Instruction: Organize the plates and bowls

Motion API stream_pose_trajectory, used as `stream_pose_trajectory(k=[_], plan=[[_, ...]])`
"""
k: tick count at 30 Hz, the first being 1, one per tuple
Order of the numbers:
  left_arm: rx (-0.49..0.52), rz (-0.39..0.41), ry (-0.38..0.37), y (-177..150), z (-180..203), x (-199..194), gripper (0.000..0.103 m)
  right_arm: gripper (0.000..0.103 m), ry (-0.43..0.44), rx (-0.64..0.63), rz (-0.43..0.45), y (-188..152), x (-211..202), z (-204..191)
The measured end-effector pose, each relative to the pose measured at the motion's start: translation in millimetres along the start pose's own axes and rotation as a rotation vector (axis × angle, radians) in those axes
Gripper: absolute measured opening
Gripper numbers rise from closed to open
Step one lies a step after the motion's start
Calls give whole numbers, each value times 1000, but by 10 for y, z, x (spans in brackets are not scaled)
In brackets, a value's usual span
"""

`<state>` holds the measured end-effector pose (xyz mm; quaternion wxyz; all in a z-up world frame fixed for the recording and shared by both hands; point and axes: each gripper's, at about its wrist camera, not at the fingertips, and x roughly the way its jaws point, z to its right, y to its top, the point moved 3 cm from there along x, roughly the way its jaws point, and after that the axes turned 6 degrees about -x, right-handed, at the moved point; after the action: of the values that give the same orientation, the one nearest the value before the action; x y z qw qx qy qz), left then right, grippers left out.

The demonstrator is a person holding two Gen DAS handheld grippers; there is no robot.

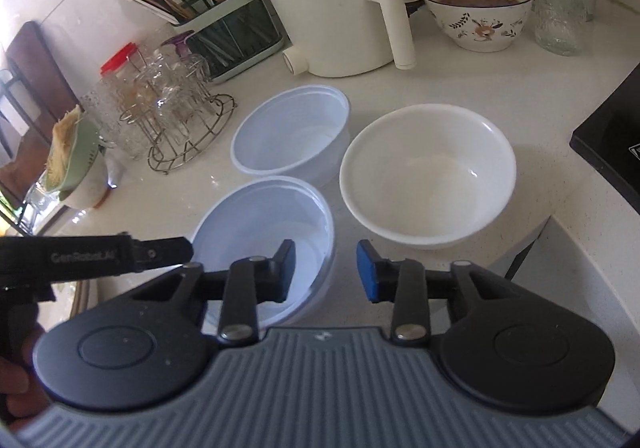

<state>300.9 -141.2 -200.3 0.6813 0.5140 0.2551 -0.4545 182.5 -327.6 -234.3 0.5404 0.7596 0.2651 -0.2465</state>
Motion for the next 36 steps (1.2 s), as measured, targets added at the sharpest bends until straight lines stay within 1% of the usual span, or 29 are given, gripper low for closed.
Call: stream_pose_trajectory(k=[1,4,6,9,14,19,26,29,32,36], plan=[[-24,-10,-5,3,-27,13,15,26,-12,-19,-3,9,12,-13],[-72,-39,-37,21,-72,75,11,23,-15,-46,2,40,30,-44],[-57,-50,-39,22,-52,107,11,19,-8,-38,-5,64,56,-44],[-11,-57,-32,4,-20,108,11,18,-17,-41,0,100,53,-65],[-24,-63,-19,-23,-127,-12,11,19,16,-51,-24,153,54,-137],[-50,-52,6,-19,-347,-200,11,18,77,-83,-25,188,80,-320],[-141,-27,65,9,-747,-357,11,19,169,-146,-54,186,238,-707],[-163,-22,86,27,-861,-362,11,19,191,-176,-58,187,291,-837],[-170,-17,97,25,-929,-355,12,19,192,-191,-68,171,357,-900],[-223,35,92,70,-1050,-397,12,19,211,-194,-82,153,420,-918]])
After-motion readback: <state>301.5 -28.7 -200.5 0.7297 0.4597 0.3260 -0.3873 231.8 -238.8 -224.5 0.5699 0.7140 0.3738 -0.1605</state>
